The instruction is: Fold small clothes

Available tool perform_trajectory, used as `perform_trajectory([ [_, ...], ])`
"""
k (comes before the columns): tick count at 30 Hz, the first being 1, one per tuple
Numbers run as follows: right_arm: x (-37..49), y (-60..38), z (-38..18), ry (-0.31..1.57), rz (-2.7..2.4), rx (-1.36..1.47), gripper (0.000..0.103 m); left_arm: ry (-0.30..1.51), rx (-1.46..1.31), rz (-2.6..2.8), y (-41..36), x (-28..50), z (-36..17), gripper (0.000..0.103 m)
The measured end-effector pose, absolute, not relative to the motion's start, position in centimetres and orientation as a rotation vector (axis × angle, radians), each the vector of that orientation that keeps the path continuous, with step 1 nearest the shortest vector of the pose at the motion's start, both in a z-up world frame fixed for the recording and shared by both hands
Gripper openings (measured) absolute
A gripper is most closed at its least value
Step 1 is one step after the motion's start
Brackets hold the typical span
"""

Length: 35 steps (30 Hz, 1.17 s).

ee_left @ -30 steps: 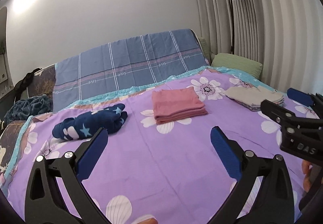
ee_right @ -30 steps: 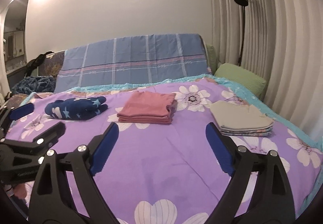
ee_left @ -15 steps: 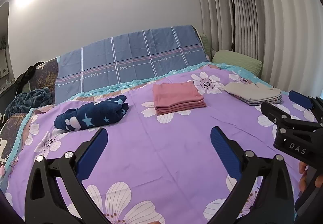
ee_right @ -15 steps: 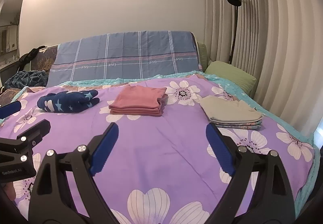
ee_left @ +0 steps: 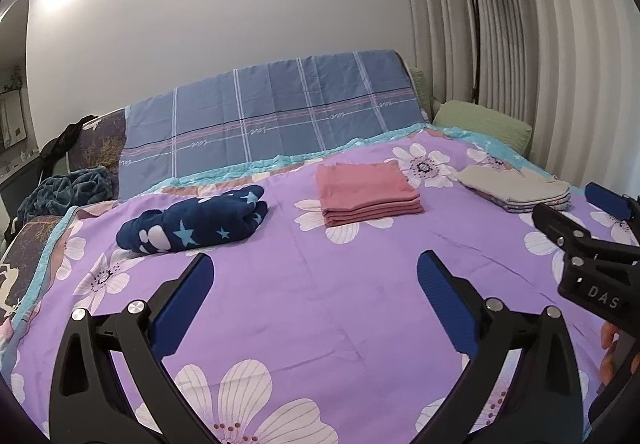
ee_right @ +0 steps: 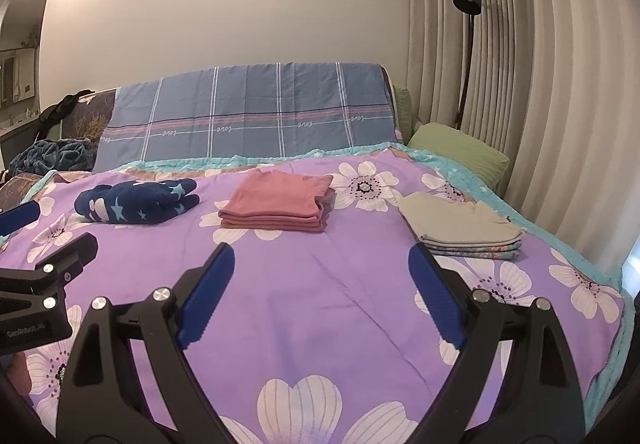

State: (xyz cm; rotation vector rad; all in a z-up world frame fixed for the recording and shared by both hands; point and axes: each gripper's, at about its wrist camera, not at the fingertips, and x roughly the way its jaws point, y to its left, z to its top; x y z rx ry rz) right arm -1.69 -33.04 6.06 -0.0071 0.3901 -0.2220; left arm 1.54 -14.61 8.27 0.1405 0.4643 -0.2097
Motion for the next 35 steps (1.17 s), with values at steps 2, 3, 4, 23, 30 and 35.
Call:
perform_trajectory([
  [2,-1.6,-33.0,6.0,0.391,-0.221,-0.007,0.09,0.473,0.136,-0.204,-14.5,1.8,8.1,0.102],
  [3,-1.6,-32.9,6.0,0.392,-0.22,-0.009,0.09,0.476,0.134,-0.204,-14.5,1.9,8.1,0.102],
  [4,-1.5,-32.8,6.0,0.393,-0.219,-0.011,0.09,0.48,0.134,-0.204,-14.4,2.0,8.0,0.102],
  [23,-0.3,-32.5,5.4,0.413,-0.211,-0.015,0.091,0.512,0.146,-0.201,-14.6,3.0,6.9,0.102],
  [30,0.2,-32.3,5.1,0.417,-0.212,-0.024,0.091,0.517,0.146,-0.201,-14.6,3.1,6.8,0.102],
  [35,0.6,-32.3,4.9,0.424,-0.213,-0.024,0.091,0.526,0.145,-0.201,-14.6,3.5,6.4,0.102],
])
